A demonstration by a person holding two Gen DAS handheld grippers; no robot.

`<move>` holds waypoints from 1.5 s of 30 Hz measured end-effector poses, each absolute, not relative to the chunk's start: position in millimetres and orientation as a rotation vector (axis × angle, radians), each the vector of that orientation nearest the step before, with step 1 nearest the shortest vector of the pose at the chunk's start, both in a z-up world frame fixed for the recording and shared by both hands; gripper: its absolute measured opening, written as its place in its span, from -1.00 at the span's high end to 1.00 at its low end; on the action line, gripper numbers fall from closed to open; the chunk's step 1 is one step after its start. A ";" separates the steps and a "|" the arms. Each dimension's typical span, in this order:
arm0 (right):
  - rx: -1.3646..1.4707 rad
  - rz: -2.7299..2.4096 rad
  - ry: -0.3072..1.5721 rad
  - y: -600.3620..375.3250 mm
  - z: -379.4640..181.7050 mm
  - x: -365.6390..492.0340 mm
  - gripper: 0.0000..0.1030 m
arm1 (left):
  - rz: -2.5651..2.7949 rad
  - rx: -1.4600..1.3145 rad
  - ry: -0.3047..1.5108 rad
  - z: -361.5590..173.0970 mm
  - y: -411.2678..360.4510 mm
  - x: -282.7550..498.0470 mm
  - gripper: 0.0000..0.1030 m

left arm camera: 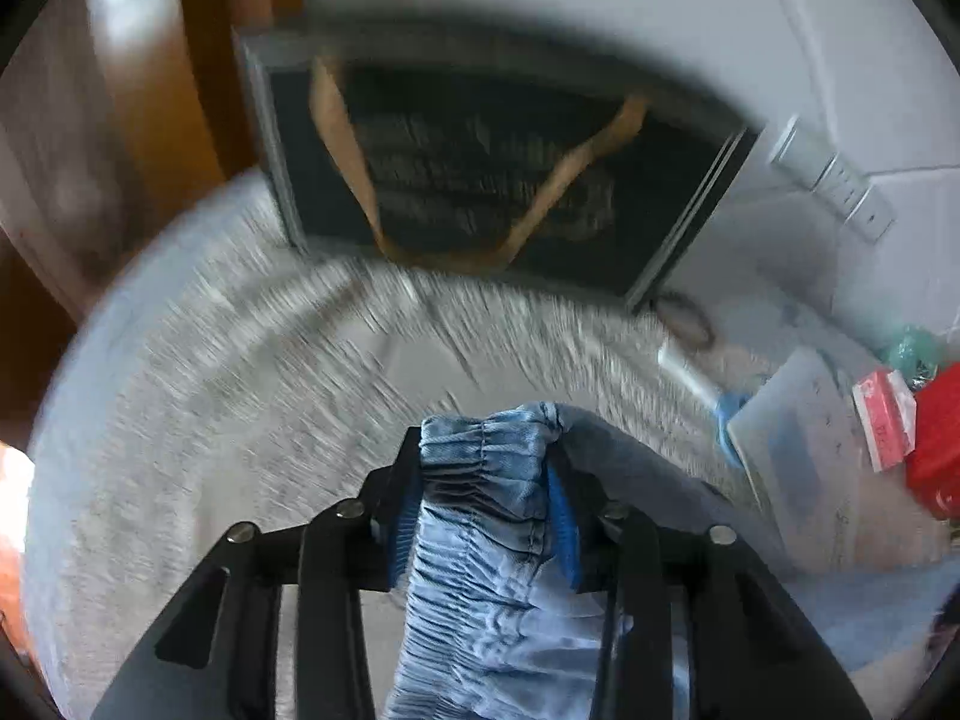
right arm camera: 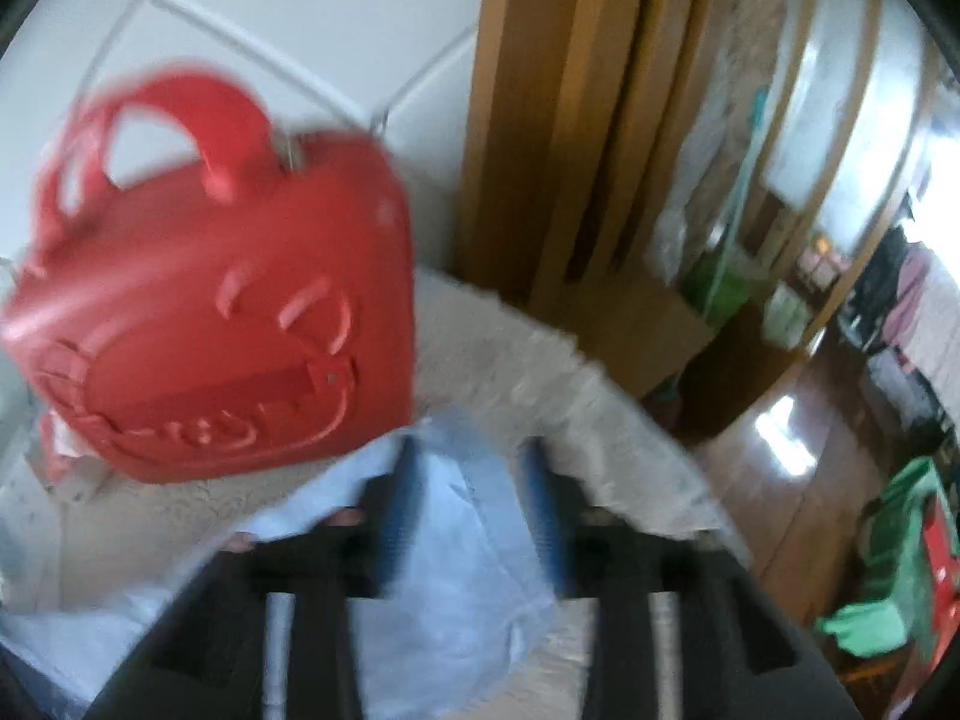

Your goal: Fold clothes

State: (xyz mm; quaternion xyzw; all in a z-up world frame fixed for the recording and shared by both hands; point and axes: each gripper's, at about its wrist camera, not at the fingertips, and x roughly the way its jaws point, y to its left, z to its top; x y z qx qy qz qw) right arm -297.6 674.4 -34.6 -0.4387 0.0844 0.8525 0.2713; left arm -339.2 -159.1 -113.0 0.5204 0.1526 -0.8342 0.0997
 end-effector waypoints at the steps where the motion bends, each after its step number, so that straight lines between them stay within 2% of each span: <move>1: -1.212 2.283 0.258 673.9 -47.6 -302.9 -0.39 | -2.472 1.560 0.457 -111.8 -158.8 -340.0 0.04; 2: -1.223 2.288 0.281 672.0 -53.9 -302.4 -0.39 | -2.477 1.581 0.464 -110.5 -158.5 -340.7 -0.22; 3: -1.233 2.294 0.297 669.7 -59.1 -300.9 -0.39 | -2.502 1.568 0.429 -102.5 -158.5 -335.5 -0.57; 5: -1.242 2.307 0.296 662.9 -62.3 -290.0 -0.39 | -2.526 1.556 0.382 -94.0 -160.5 -318.6 -0.73; 14: -1.286 2.314 0.468 637.7 -69.0 -160.4 -0.40 | -2.428 1.695 0.413 -122.2 -182.7 -217.4 -0.73; 16: -1.310 2.276 0.511 636.3 -76.6 -120.4 -0.40 | -2.407 1.733 0.461 -141.5 -180.1 -195.4 -0.73; 22: -1.368 2.111 0.637 647.7 -101.3 -10.3 -0.43 | -2.424 1.773 0.440 -173.1 -146.3 -173.8 -0.72; 27: -1.392 1.967 0.677 666.8 -122.0 65.5 -0.56 | -2.414 1.786 0.298 -189.7 -120.6 -172.8 -0.73; 32: -1.420 1.918 0.685 679.6 -143.5 92.0 -0.61 | -2.409 1.778 0.224 -191.9 -109.6 -173.6 -0.77; 34: -1.421 1.873 0.686 685.1 -153.3 98.7 -0.63 | -2.401 1.804 0.222 -189.8 -109.5 -172.9 -0.70; 35: -1.443 1.869 0.701 684.6 -158.0 99.8 -0.64 | -2.405 1.805 0.241 -186.7 -109.7 -170.3 -0.45; 36: -1.464 1.863 0.716 684.1 -162.7 100.9 -0.64 | -2.411 1.803 0.265 -183.2 -110.1 -167.3 0.02; 37: -1.491 1.864 0.726 682.5 -167.3 101.0 -0.64 | -2.416 1.802 0.288 -179.8 -110.5 -164.3 0.14; 38: -1.538 1.879 0.707 676.9 -171.0 97.1 -0.61 | -2.422 1.800 0.312 -176.4 -110.9 -161.3 0.16; 39: -1.580 1.880 0.648 670.5 -172.0 90.5 -0.27 | -2.420 1.772 0.339 -172.5 -114.0 -158.0 0.19; 40: -1.620 1.879 0.589 664.0 -173.0 83.8 0.14 | -2.417 1.740 0.365 -168.6 -117.7 -154.7 0.20; 41: -1.649 1.882 0.537 658.3 -172.3 77.1 0.88 | -2.413 1.707 0.392 -164.6 -121.5 -151.4 0.24; 45: -1.466 2.068 0.443 648.1 -105.7 46.1 0.85 | -2.433 1.594 0.477 -130.6 -143.1 -129.0 0.26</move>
